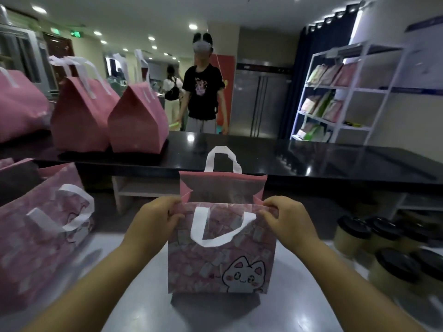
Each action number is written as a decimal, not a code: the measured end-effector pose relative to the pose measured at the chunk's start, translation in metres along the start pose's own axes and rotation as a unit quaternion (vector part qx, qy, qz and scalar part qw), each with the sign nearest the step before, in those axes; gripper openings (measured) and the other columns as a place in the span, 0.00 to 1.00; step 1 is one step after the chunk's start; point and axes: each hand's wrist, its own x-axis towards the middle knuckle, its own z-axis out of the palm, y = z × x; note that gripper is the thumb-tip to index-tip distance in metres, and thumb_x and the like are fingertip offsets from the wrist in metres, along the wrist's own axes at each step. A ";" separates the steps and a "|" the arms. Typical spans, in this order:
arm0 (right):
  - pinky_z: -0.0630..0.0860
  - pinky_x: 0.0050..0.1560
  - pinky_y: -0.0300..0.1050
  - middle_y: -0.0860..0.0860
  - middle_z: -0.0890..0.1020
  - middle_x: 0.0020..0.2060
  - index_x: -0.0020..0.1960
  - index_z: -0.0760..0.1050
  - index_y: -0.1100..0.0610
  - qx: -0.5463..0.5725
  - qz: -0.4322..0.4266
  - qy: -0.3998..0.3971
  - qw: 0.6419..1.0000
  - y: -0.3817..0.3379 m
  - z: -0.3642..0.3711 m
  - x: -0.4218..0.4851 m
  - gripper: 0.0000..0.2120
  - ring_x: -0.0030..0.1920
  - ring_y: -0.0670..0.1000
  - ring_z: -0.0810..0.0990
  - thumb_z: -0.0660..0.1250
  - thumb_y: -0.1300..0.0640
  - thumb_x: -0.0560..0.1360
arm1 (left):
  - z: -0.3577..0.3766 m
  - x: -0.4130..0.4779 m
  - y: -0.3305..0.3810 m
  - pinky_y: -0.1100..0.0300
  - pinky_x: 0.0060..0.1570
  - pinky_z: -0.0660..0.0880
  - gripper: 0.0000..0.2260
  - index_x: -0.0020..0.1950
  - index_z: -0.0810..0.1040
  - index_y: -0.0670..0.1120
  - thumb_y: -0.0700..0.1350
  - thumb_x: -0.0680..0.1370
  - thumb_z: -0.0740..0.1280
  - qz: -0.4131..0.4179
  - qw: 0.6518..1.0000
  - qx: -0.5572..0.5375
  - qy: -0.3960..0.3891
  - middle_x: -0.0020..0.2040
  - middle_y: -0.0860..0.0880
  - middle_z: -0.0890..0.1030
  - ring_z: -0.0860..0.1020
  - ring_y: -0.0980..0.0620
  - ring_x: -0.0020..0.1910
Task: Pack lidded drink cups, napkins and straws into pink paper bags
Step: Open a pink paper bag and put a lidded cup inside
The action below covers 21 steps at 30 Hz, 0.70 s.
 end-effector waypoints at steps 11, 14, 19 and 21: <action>0.71 0.39 0.35 0.38 0.77 0.45 0.50 0.76 0.43 0.032 0.096 -0.093 0.990 0.032 -0.033 -0.010 0.08 0.44 0.40 0.76 0.70 0.47 0.71 | 0.013 0.002 0.024 0.65 0.39 0.71 0.09 0.54 0.78 0.45 0.46 0.77 0.64 -0.005 0.999 -0.039 0.004 0.47 0.49 0.80 0.75 0.55 0.41; 0.71 0.40 0.33 0.36 0.77 0.41 0.48 0.76 0.42 0.038 0.065 -0.090 0.993 0.035 -0.054 -0.018 0.07 0.44 0.39 0.76 0.70 0.45 0.71 | -0.005 0.011 0.043 0.58 0.43 0.74 0.09 0.52 0.78 0.44 0.45 0.75 0.66 0.035 0.999 -0.019 0.019 0.48 0.47 0.79 0.76 0.51 0.43; 0.75 0.44 0.35 0.38 0.79 0.42 0.51 0.77 0.46 0.031 0.032 -0.082 0.996 0.052 -0.092 -0.038 0.07 0.43 0.38 0.78 0.69 0.49 0.73 | -0.023 0.024 0.110 0.65 0.37 0.72 0.11 0.49 0.79 0.44 0.49 0.72 0.64 0.139 0.990 -0.030 0.009 0.43 0.50 0.77 0.76 0.55 0.38; 0.75 0.45 0.35 0.39 0.80 0.42 0.52 0.77 0.47 0.022 0.029 -0.085 0.996 0.067 -0.107 -0.047 0.08 0.43 0.38 0.78 0.69 0.49 0.73 | -0.018 0.025 0.141 0.64 0.37 0.73 0.14 0.49 0.78 0.46 0.54 0.72 0.62 0.167 0.985 -0.052 -0.016 0.42 0.52 0.77 0.77 0.57 0.38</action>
